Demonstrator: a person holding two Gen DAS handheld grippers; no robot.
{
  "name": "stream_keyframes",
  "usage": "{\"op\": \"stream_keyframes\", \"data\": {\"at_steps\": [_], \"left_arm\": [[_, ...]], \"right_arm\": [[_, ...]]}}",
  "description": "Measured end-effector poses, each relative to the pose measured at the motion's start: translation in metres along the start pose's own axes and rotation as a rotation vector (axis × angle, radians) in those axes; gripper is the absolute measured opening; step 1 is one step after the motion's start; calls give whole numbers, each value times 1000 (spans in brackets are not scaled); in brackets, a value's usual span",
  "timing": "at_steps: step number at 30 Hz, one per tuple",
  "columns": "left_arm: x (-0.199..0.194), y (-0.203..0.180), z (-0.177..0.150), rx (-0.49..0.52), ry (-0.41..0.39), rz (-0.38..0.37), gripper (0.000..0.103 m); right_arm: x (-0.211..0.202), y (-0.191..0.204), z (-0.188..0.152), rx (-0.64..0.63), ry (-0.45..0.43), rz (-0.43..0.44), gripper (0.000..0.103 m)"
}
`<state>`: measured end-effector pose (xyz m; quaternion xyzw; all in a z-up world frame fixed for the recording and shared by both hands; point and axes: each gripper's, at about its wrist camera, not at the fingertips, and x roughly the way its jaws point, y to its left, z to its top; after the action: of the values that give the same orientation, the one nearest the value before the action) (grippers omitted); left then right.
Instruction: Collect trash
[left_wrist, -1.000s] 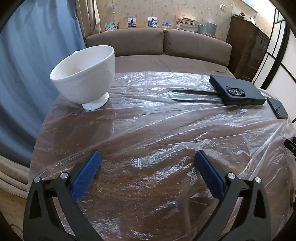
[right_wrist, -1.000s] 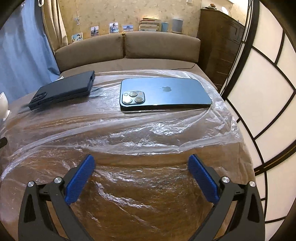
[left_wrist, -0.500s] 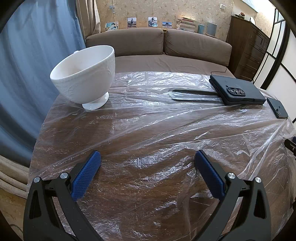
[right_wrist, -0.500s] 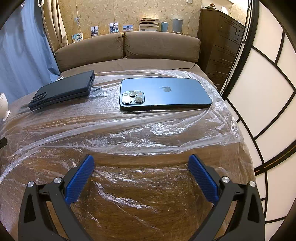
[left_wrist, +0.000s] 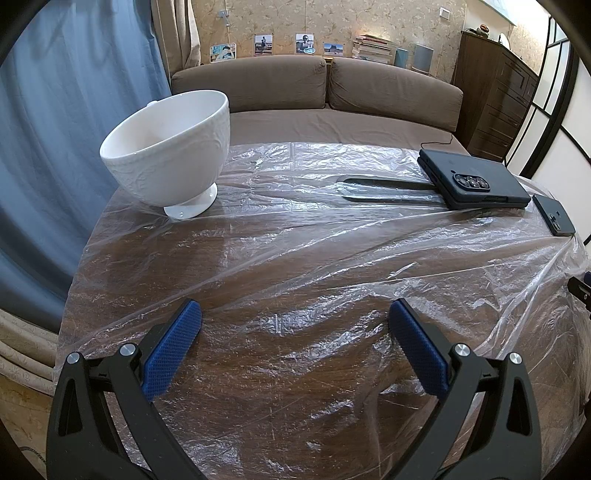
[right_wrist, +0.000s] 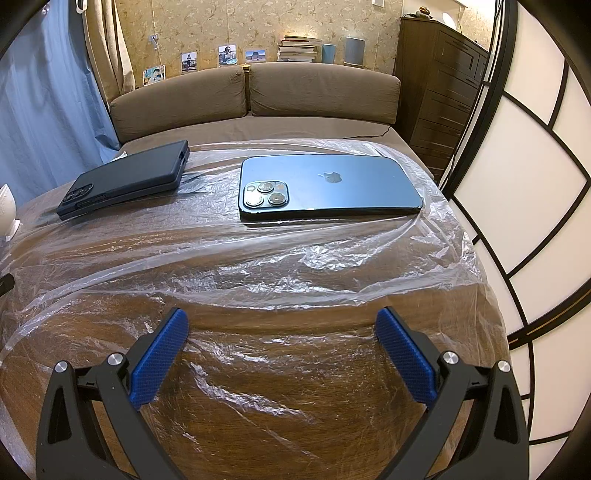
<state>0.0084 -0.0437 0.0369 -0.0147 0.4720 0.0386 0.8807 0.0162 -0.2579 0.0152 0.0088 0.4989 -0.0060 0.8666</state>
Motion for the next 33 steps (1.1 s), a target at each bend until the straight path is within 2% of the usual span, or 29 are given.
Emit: {"op": "stream_keyframes", "data": {"at_steps": [33], "left_arm": [[2, -1, 3, 9, 2, -9, 102]], "right_arm": [[0, 0, 0, 0, 0, 0, 99]]}}
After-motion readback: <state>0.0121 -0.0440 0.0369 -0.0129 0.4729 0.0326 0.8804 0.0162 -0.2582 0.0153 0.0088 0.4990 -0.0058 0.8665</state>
